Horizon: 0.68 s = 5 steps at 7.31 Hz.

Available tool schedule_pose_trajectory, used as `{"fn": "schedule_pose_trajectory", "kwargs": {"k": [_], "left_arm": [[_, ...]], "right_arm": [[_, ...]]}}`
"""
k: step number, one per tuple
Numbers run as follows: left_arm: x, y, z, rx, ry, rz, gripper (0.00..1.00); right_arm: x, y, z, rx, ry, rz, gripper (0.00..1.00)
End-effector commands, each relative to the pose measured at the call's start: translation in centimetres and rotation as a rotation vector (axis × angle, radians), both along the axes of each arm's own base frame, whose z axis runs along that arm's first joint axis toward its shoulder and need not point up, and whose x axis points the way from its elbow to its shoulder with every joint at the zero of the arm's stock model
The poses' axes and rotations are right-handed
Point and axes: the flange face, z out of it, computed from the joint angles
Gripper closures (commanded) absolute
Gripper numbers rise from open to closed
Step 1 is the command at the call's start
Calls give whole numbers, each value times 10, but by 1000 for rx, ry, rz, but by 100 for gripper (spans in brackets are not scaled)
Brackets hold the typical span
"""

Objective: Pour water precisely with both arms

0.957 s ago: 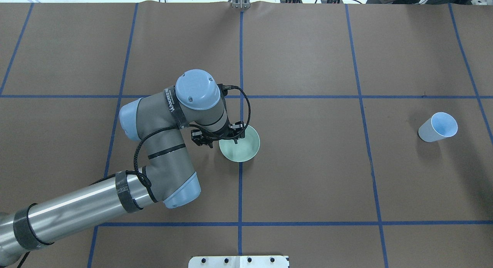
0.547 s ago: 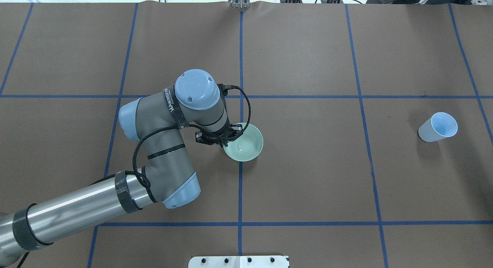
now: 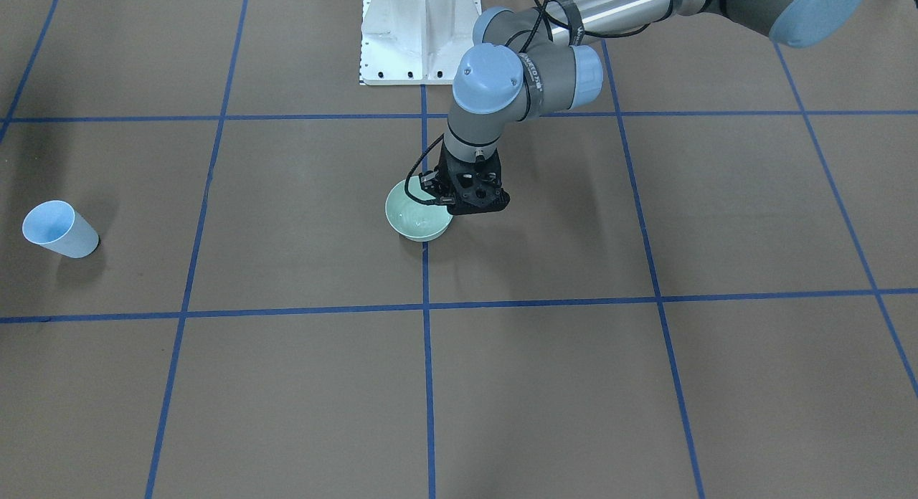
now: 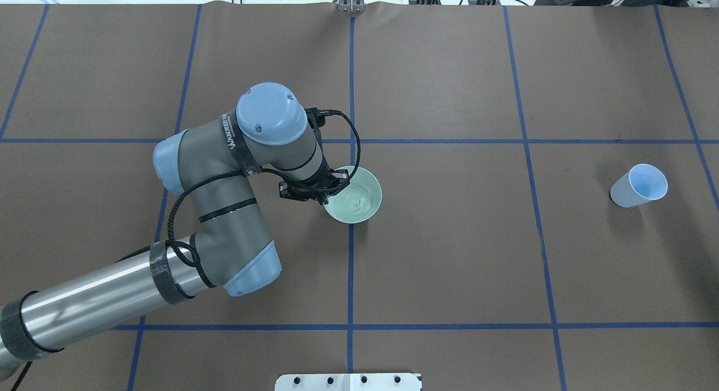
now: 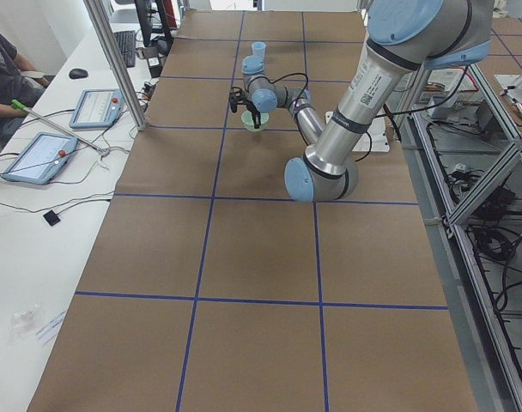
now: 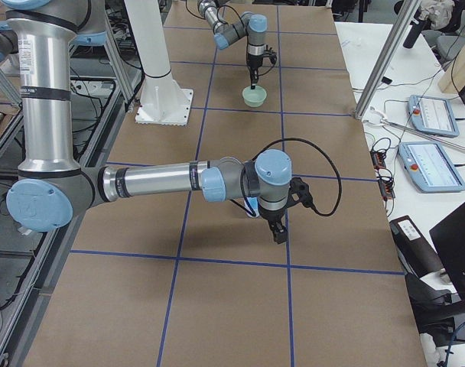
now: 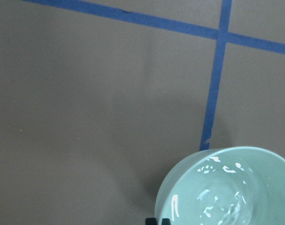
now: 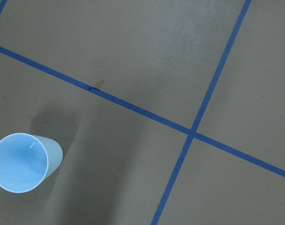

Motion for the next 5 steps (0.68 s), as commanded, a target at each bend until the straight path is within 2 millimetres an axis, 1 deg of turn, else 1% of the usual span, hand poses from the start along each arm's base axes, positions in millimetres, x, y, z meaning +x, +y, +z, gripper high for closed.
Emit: {"fn": "schedule_pose_trajectory", "kwargs": {"k": [1,2,3,4,5], "left_arm": [[-100,7,60,80,-22,11,100],[-139,-3,100,117,-58,47,100],[-186,-16,144,148,-87,84,100],[-232,-18,191,180,-110,124,100],[-266,-13,233,196,-127,151,100]], "right_arm": [[0,-7,-10,-32,-8,1,1],[1,-12,-15,-65,-7,4,1],[2,-12,-17,-67,-7,7,1],[2,-12,-18,-69,-7,12,1],[2,-12,-18,-73,-6,15,1]]}}
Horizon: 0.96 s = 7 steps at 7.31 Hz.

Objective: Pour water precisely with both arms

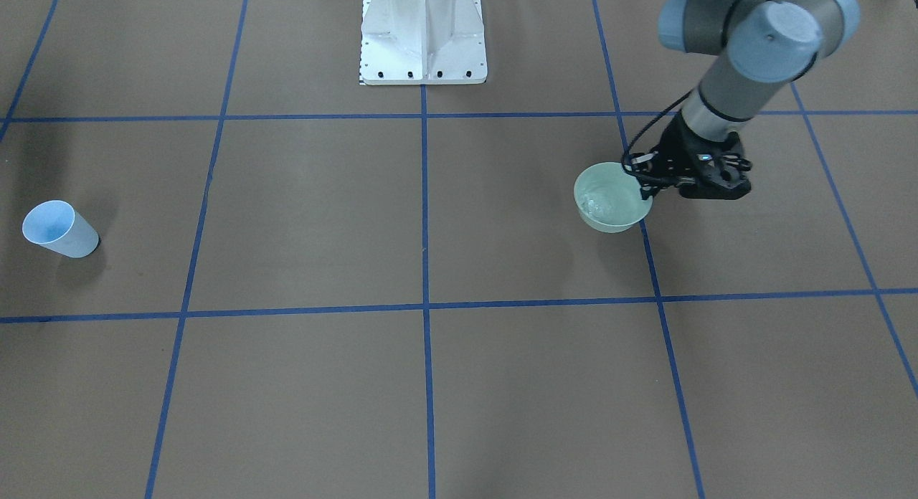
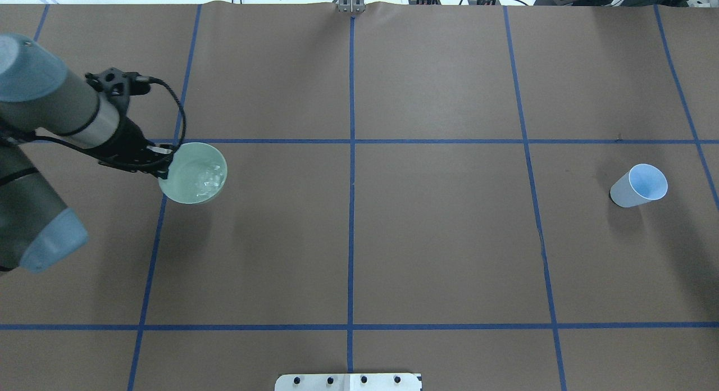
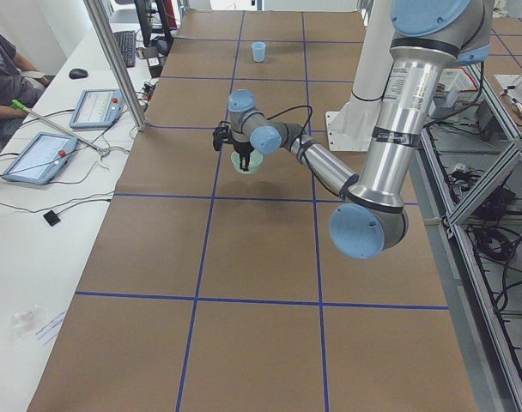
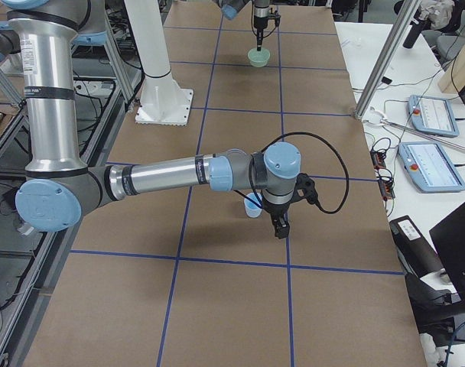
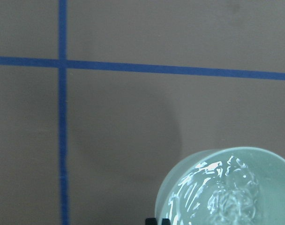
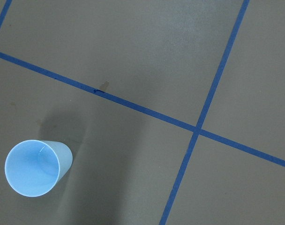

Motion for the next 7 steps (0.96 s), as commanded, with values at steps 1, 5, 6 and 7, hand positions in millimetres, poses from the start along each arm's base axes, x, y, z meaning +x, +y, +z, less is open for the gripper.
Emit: {"fn": "schedule_pose_trajectory", "kwargs": {"k": [1,5,6,7], "left_arm": [[-66,13,89,19,-50,55,100],[-105,8,174,-71,-85,50,100],[-103,4,182,-82,-90,50,100],[-103,4,194,-99,-99,51,100]], "right_arm": [[0,0,-2,-6,1,7,1],[0,1,-6,0,-1,10,1],[0,1,-8,2,-2,11,1],[0,1,-7,0,-2,11,1]]}}
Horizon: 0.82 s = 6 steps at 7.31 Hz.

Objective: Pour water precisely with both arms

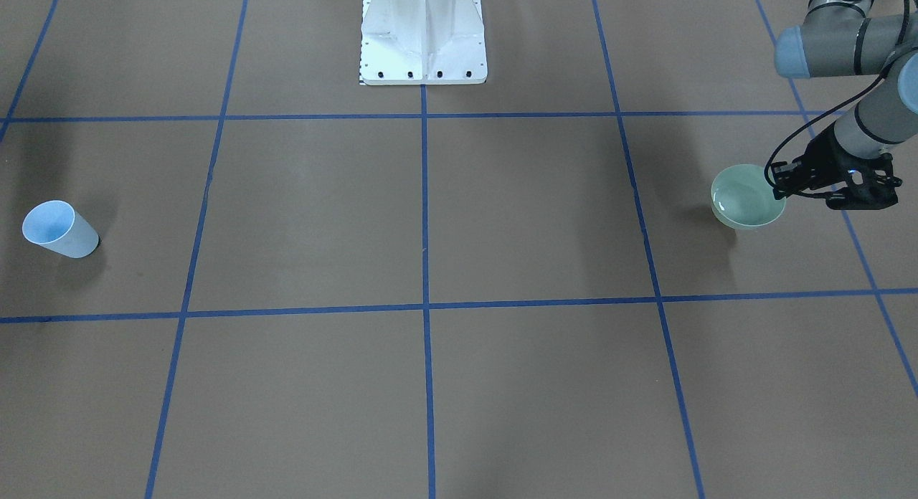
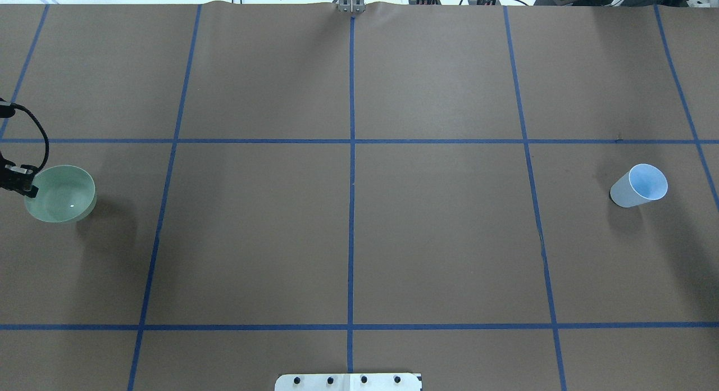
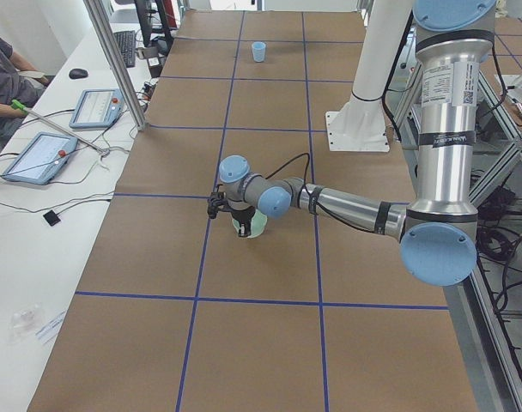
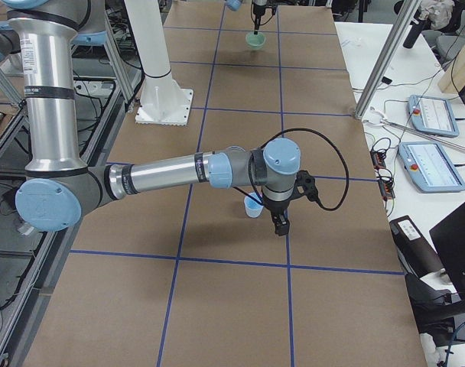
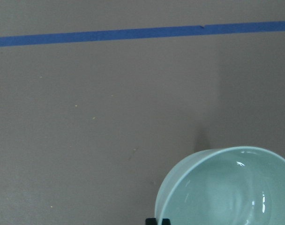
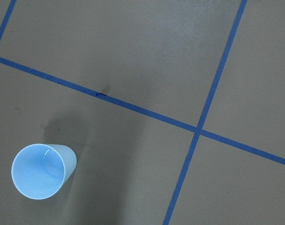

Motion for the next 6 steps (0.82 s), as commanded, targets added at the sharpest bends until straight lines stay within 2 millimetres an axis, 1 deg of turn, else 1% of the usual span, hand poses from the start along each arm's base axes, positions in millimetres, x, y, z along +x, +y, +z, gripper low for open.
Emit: {"fn": "schedule_pose_trajectory", "kwargs": {"k": [1,2,3,4,5,6], "left_arm": [[-1,-3,16,-21,-11,-2,100],[-1,-3,17,-22,-12,-4,100],[0,-3,16,-21,-11,-2,69],[0,-4,14,-17,-9,-2,6],[-1,-5,14,-16,-8,-5,0],[-14,-9,7,16,6,-12,0]], "right_arm": [[0,0,-1,1,-3,0,1],[0,0,-1,1,-5,0,1],[0,0,0,0,-5,0,1],[0,0,-1,0,-5,1,1],[0,-1,-1,0,-5,1,1],[0,0,-1,-2,-5,1,1]]}}
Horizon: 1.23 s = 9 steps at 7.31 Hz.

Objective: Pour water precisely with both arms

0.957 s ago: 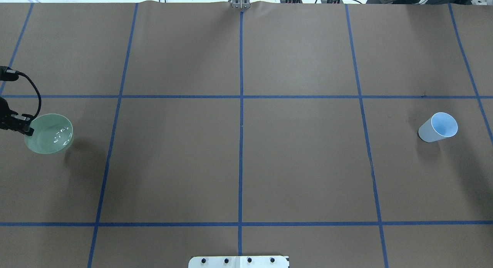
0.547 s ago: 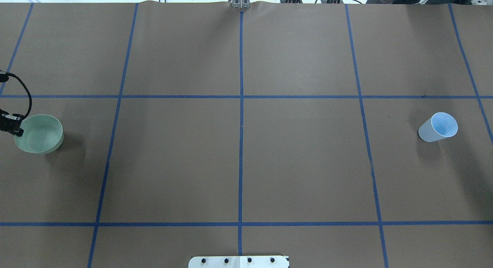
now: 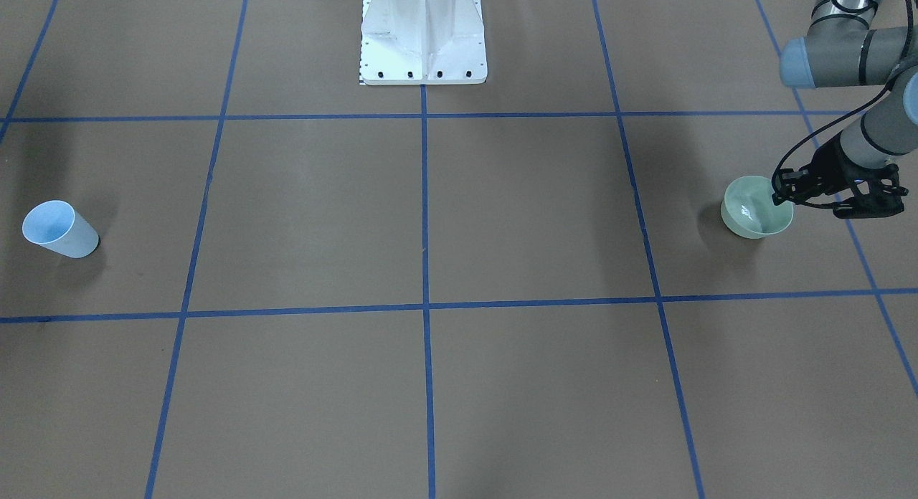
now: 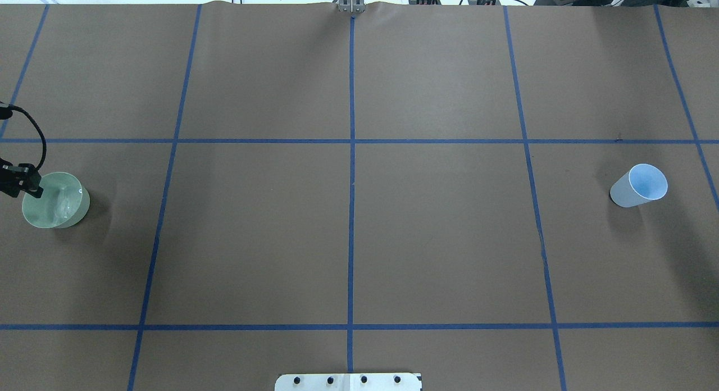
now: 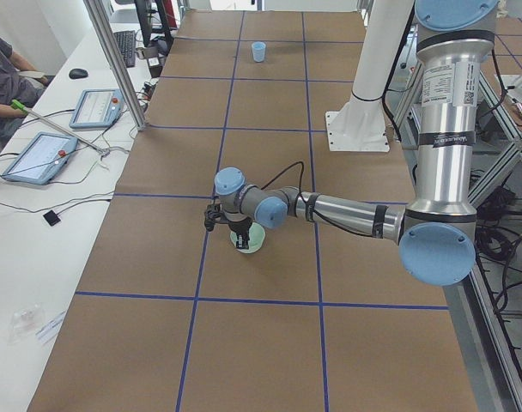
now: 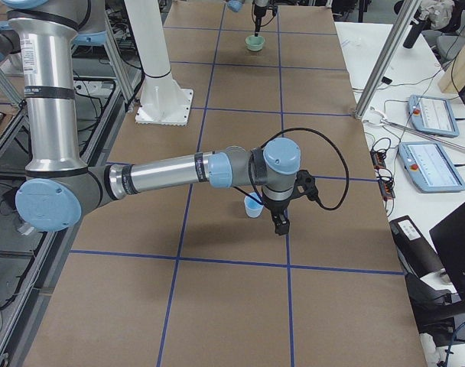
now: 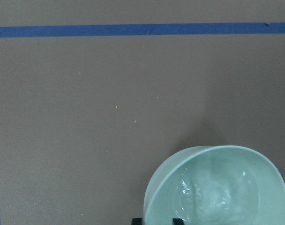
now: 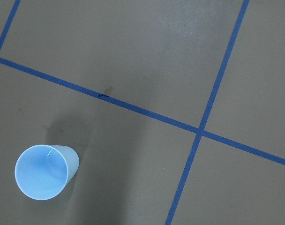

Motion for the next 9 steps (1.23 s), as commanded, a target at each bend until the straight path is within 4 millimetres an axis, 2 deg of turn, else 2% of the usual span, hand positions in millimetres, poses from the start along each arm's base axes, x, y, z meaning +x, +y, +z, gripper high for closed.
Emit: {"fn": "schedule_pose_trajectory", "kwargs": {"k": [1,2,3,5,6,7,9], "left_arm": [[-42,-11,-11,71,75,11,0],[-95,-22,-19,130,128,-18,0],[-133,-28,-24,190,136,-42,0],[-168,-29,-10,212,108,-38,0],[-199,-27,-1,216,87,-27,0],[-217,-27,-1,195,80,-47,0],[-222,-33,-5,150,80,-63,0]], "right_arm": [[0,-1,-1,0,0,0,1],[0,-1,-1,2,0,0,1],[0,-2,-2,2,0,0,1],[0,-2,-2,-104,-9,104,1],[0,-2,1,-119,-6,117,1],[0,-1,3,-122,-5,118,1],[0,-2,7,-131,3,120,1]]}}
